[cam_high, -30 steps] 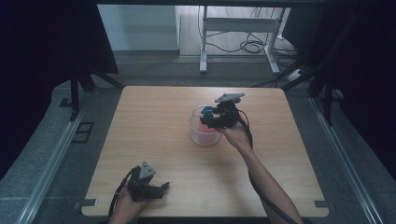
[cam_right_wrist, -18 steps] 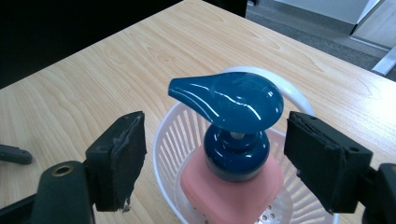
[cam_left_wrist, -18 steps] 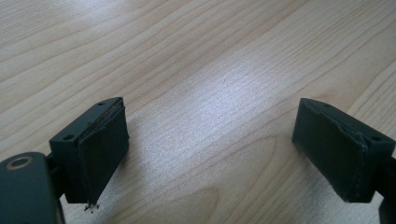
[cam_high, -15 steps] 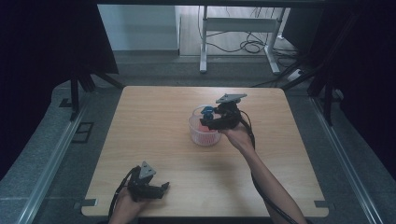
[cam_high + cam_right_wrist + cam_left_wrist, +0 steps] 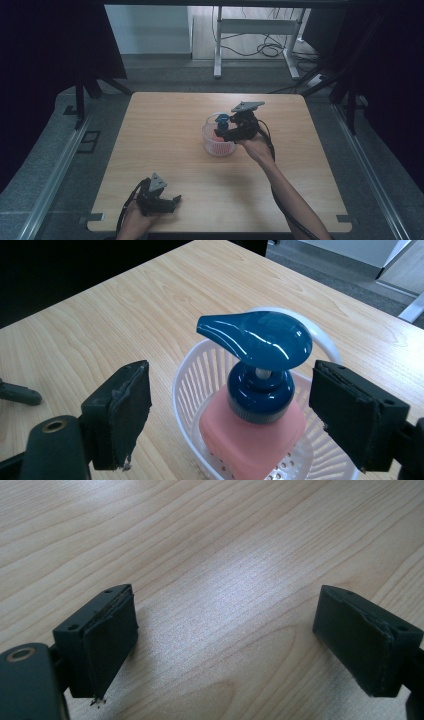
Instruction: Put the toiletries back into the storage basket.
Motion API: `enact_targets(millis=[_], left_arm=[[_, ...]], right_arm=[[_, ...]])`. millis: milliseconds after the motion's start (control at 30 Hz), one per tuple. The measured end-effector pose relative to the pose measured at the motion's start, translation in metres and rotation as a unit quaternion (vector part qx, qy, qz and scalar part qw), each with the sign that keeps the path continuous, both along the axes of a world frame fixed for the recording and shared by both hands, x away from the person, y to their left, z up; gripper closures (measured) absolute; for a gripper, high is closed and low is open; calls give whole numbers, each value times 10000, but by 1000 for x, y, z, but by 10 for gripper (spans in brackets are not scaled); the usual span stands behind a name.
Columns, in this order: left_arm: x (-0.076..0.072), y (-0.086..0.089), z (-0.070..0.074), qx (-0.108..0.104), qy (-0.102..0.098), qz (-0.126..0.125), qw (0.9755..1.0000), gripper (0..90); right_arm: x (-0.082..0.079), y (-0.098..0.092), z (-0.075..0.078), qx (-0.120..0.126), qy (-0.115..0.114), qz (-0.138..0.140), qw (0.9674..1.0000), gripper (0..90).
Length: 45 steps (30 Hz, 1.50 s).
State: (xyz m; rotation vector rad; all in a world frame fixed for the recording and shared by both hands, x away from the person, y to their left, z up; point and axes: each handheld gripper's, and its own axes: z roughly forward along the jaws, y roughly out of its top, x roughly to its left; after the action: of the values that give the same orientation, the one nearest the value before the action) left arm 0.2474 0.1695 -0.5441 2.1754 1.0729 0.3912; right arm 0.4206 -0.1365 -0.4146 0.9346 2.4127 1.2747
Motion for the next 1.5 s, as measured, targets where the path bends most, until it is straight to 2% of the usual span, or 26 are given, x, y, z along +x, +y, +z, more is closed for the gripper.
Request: enact_targets(millis=[767, 1500], left_arm=[[0, 0, 0, -13, 3, 6, 10000, 103], [0, 0, 0, -14, 2, 7, 10000, 103]], right_arm=[[-12, -14, 0, -91, -26, 55, 9999, 141], [-26, -33, -7, -79, 27, 45, 10000, 137]])
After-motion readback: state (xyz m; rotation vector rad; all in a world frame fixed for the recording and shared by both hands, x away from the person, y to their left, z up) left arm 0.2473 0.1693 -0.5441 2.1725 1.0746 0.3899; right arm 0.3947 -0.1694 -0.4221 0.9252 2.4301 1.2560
